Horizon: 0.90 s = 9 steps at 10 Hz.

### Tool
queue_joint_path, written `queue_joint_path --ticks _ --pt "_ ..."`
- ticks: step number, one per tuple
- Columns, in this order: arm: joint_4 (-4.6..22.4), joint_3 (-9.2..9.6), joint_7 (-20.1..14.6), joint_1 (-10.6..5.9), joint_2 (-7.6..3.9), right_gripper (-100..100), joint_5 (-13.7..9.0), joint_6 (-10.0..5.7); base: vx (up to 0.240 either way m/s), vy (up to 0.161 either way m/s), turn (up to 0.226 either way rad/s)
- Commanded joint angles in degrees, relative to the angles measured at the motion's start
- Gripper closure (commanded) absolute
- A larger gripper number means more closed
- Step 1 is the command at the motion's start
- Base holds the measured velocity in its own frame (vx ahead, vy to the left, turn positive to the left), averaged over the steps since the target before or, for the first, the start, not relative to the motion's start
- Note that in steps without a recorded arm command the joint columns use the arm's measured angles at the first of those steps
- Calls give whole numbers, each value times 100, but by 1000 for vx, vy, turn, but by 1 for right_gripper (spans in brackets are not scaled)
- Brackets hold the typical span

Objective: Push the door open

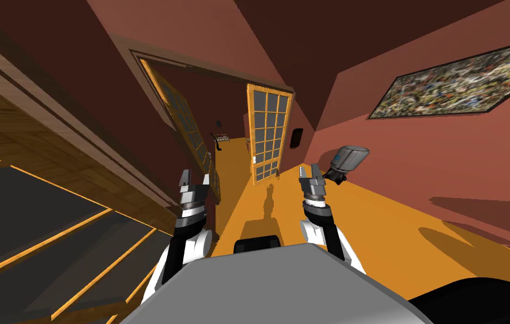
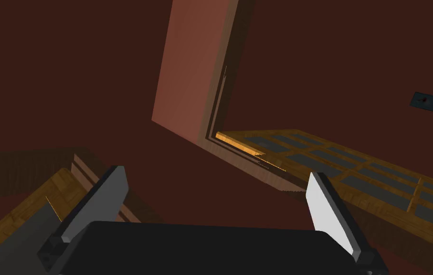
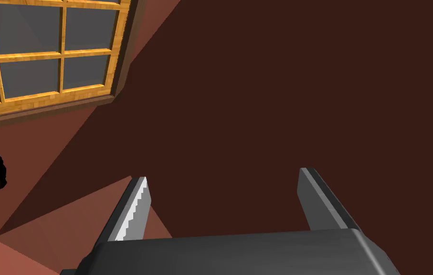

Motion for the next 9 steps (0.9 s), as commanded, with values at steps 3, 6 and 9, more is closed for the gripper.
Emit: queue_joint_path --ticks 3,6,9 --pt "389 -7 336 -142 -125 -100 88 -55 94 -3 16" --pt "768 -13 661 -280 -219 -100 174 -108 154 -24 18" --pt "1143 -20 985 -418 -296 -100 259 -161 104 -7 16"
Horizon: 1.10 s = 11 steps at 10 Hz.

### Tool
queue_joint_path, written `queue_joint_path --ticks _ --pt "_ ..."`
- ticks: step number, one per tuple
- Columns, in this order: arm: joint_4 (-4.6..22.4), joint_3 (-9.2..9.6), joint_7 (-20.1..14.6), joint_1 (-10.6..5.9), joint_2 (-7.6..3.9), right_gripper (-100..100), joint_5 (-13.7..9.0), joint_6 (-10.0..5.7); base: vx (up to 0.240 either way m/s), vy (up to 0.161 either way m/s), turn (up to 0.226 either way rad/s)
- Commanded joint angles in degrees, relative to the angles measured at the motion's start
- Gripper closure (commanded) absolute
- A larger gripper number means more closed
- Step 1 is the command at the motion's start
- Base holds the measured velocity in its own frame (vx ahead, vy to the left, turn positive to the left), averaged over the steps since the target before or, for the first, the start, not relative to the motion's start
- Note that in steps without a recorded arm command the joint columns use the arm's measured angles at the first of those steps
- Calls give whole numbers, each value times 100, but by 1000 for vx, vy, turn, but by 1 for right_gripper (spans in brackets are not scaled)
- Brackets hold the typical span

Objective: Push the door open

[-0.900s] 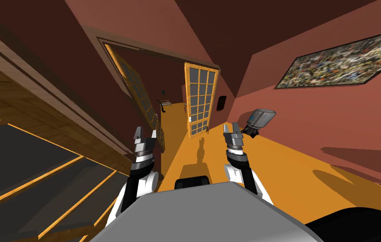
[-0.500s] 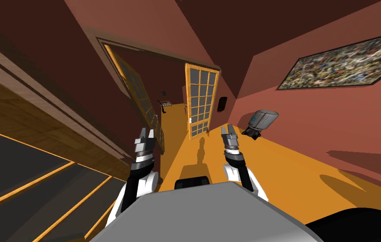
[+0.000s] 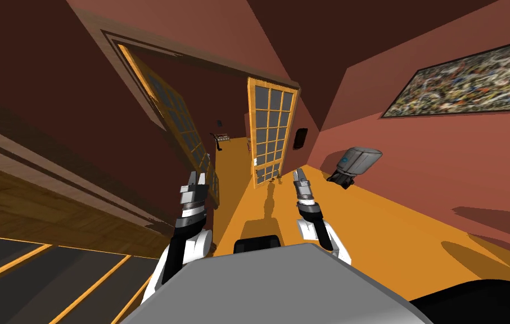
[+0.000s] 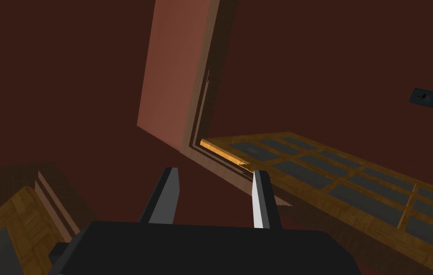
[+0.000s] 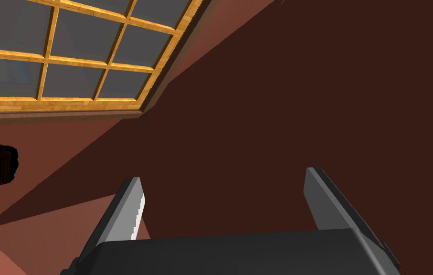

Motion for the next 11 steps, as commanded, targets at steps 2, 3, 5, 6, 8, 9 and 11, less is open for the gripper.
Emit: queue_joint_path --ticks 2,3,5,6,8,9,11 --pt "322 -23 251 -113 -64 -100 55 -72 103 -12 14" --pt "426 -25 340 -151 -83 -100 78 -86 90 -16 16" --pt "661 -29 543 -237 -116 -100 132 -120 82 -9 15" --pt "782 -31 648 -281 -133 -100 159 -137 103 4 18" --pt "1024 -35 856 -370 -165 -100 214 -171 99 -26 16" --pt "1146 -37 962 -415 -181 -100 242 -188 97 -25 21" --pt "1413 -42 1192 -512 -204 -100 302 -225 103 -6 17"
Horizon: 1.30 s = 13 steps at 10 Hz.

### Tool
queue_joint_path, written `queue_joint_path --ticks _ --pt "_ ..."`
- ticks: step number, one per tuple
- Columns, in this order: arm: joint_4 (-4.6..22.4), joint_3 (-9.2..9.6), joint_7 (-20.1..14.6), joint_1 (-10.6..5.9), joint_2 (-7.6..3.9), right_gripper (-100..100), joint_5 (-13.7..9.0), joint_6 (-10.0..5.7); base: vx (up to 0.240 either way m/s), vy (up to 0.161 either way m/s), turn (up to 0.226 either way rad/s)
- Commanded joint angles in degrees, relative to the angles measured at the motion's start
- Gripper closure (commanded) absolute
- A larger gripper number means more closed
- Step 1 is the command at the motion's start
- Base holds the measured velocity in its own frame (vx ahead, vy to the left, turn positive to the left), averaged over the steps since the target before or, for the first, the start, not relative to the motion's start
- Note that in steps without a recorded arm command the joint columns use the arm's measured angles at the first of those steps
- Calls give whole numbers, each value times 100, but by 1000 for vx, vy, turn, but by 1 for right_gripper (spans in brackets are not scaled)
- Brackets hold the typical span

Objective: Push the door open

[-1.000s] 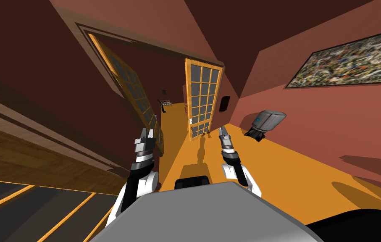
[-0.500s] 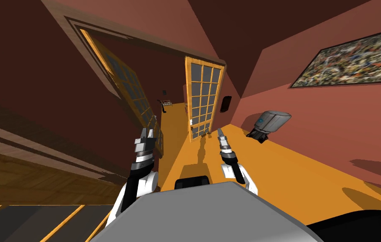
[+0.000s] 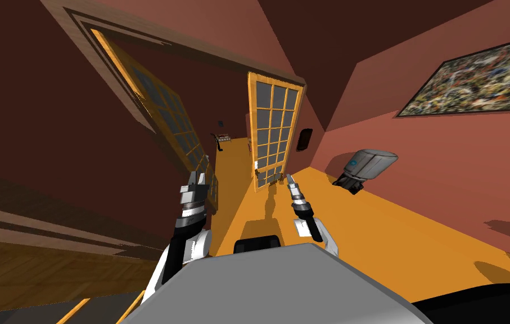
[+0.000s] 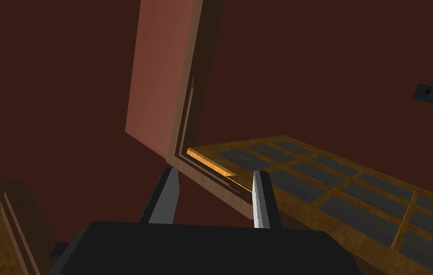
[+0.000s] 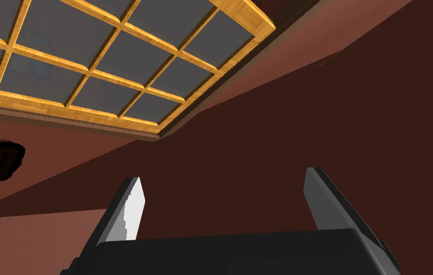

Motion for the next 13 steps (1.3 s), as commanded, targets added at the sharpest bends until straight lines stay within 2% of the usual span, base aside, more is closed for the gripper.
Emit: queue_joint_path --ticks 1,13 --pt "228 -14 190 -55 -32 -100 40 -65 92 -18 16" --pt "1930 -43 1657 -677 -100 -100 426 -304 99 -17 19"
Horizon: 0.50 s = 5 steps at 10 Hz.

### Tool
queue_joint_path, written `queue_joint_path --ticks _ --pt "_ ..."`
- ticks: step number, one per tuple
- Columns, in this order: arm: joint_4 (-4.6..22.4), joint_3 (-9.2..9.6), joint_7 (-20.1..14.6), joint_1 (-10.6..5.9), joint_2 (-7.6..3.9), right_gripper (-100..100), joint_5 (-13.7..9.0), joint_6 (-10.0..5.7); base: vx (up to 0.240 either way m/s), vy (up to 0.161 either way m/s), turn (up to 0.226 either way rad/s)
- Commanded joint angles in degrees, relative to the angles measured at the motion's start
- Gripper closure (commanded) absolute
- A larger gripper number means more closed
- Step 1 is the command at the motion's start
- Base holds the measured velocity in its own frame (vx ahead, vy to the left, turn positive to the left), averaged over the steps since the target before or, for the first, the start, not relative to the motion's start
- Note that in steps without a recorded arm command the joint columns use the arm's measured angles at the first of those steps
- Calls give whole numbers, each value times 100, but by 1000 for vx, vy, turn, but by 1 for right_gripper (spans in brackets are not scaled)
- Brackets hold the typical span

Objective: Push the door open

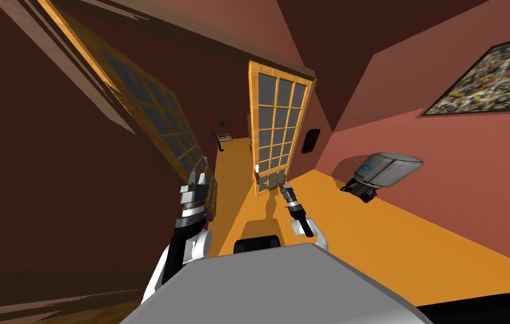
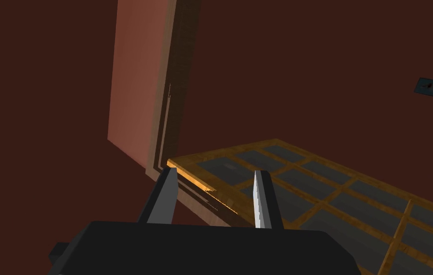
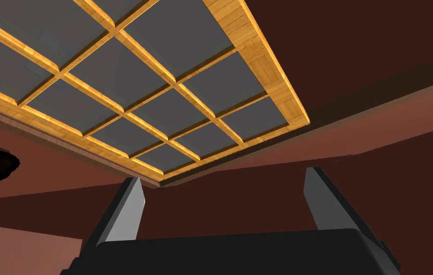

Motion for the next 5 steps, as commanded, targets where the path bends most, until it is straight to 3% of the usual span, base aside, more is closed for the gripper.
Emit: queue_joint_path --ticks 1,5 --pt "286 -16 220 -111 -9 -100 49 -59 96 -22 17" --pt "870 -26 724 -324 9 -100 181 -142 101 -21 20"
